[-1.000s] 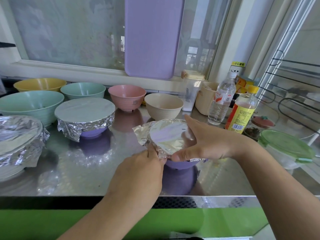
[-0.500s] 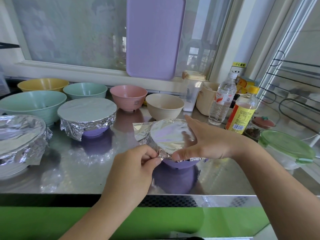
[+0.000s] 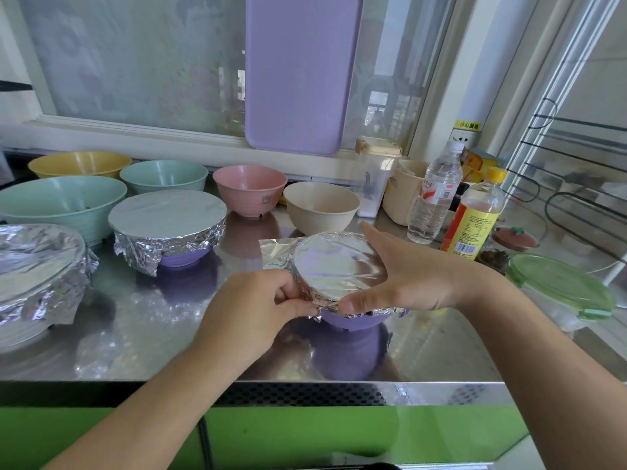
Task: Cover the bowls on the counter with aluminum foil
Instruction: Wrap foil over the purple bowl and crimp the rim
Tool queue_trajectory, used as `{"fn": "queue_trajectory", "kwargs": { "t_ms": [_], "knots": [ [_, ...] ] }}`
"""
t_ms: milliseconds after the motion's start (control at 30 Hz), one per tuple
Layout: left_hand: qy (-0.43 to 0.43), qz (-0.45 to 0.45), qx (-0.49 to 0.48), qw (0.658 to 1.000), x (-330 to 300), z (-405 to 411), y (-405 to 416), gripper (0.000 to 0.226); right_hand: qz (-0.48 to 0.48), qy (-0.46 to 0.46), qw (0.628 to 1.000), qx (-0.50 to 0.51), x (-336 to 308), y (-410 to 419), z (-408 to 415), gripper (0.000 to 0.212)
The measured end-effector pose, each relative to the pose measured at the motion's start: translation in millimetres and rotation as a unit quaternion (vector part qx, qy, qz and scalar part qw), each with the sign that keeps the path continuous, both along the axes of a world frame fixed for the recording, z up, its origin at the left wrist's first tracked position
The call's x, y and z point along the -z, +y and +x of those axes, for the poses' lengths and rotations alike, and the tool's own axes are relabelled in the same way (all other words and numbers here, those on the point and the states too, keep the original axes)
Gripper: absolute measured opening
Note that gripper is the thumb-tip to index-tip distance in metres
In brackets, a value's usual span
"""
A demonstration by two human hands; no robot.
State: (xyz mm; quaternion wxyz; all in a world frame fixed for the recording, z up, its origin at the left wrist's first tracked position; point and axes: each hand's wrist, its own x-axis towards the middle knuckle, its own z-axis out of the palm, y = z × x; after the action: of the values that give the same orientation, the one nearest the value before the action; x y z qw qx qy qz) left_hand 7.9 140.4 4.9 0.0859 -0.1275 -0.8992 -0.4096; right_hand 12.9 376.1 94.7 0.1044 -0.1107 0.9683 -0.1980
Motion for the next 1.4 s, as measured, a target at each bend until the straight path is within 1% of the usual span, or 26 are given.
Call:
{"fn": "queue_trajectory", "kwargs": {
  "t_ms": [67, 167, 233, 300, 333, 367, 400, 433, 467, 500, 567, 667, 733, 800, 867, 967, 1033, 1100, 1200, 1300, 1400],
  "knots": [
    [0.039, -0.064, -0.016, 0.997, 0.8, -3.7, -2.9, 0.039, 0.0, 0.002, 1.0, 0.0, -1.1, -1.1, 0.2, 0.126],
    [0.084, -0.154, -0.028, 0.984, 0.2, -6.7, -5.0, 0.05, 0.001, -0.001, 1.0, 0.0, 0.4, -0.6, 0.2, 0.125],
    [0.088, -0.193, -0.027, 0.977, 0.9, -5.7, -7.3, 0.051, 0.0, -0.002, 1.0, 0.002, -0.1, -1.4, 0.9, 0.126],
    [0.075, -0.229, -0.025, 0.97, -1.1, -0.9, -12.6, 0.044, -0.001, -0.01, 1.0, 0.005, -1.2, -1.6, 0.9, 0.125],
    [0.065, -0.231, -0.019, 0.971, -4.1, 1.8, -16.6, 0.04, -0.004, -0.015, 1.0, 0.005, -1.0, -0.8, 0.7, 0.124],
    [0.057, -0.201, -0.007, 0.978, -7.0, 4.3, -20.7, 0.036, -0.007, -0.019, 1.0, 0.002, -0.7, -0.1, 0.3, 0.125],
    [0.057, -0.144, 0.014, 0.988, -10.2, 7.7, -24.4, 0.034, -0.003, -0.022, 1.0, 0.0, 1.1, 1.8, -1.6, 0.129],
    [0.072, -0.074, 0.036, 0.994, -13.4, 10.6, -27.1, 0.032, 0.002, -0.022, 1.0, -0.003, 2.3, 3.0, -3.2, 0.136],
    [0.106, -0.024, 0.058, 0.992, -16.9, 12.6, -28.0, 0.033, 0.009, -0.026, 1.0, -0.004, 3.3, 4.5, -5.3, 0.143],
    [0.14, -0.011, 0.075, 0.987, -20.7, 14.0, -27.1, 0.036, 0.01, -0.032, 0.999, -0.008, 2.8, 5.4, -6.4, 0.148],
    [0.172, -0.03, 0.108, 0.979, -24.4, 12.8, -22.7, 0.048, 0.008, -0.053, 0.998, -0.02, 0.8, 7.3, -9.1, 0.152],
    [0.138, -0.071, 0.135, 0.979, -24.2, 7.8, -13.2, 0.079, 0.023, -0.065, 0.997, -0.028, -4.1, 10.1, -10.7, 0.15],
    [0.112, -0.092, 0.127, 0.981, -22.4, 7.0, -6.3, 0.093, 0.026, -0.052, 0.998, -0.032, -6.5, 8.5, -6.7, 0.151],
    [0.113, -0.097, 0.108, 0.983, -20.8, 9.6, -1.9, 0.094, 0.033, -0.028, 0.999, -0.027, -4.7, 4.6, -0.7, 0.153],
    [0.136, -0.099, 0.092, 0.981, -19.1, 12.9, 0.5, 0.093, 0.031, -0.01, 0.999, -0.004, -1.2, -2.9, 7.3, 0.149],
    [0.144, -0.109, 0.094, 0.979, -13.8, 15.6, 1.3, 0.097, 0.041, 0.019, 0.999, 0.007, 5.9, -7.9, 11.0, 0.147],
    [0.136, -0.108, 0.091, 0.981, -13.1, 19.3, 0.4, 0.102, 0.043, 0.009, 0.999, 0.011, 3.7, -7.7, 13.2, 0.151],
    [0.136, -0.115, 0.081, 0.981, -14.9, 23.9, -0.6, 0.1, 0.038, -0.013, 0.999, 0.01, -0.1, -2.7, 14.1, 0.153],
    [0.147, -0.12, 0.073, 0.979, -22.5, 32.4, -2.8, 0.083, 0.027, -0.012, 0.999, 0.013, -2.9, 5.6, 16.2, 0.15],
    [0.163, -0.123, 0.053, 0.977, -28.5, 36.0, -5.0, 0.063, 0.011, 0.005, 0.999, 0.039, -4.3, 11.0, 21.0, 0.137],
    [0.169, -0.126, 0.056, 0.976, -28.3, 26.7, -5.9, 0.052, 0.018, 0.051, 0.997, 0.053, 0.0, 11.0, 31.6, 0.125]
  ]
}}
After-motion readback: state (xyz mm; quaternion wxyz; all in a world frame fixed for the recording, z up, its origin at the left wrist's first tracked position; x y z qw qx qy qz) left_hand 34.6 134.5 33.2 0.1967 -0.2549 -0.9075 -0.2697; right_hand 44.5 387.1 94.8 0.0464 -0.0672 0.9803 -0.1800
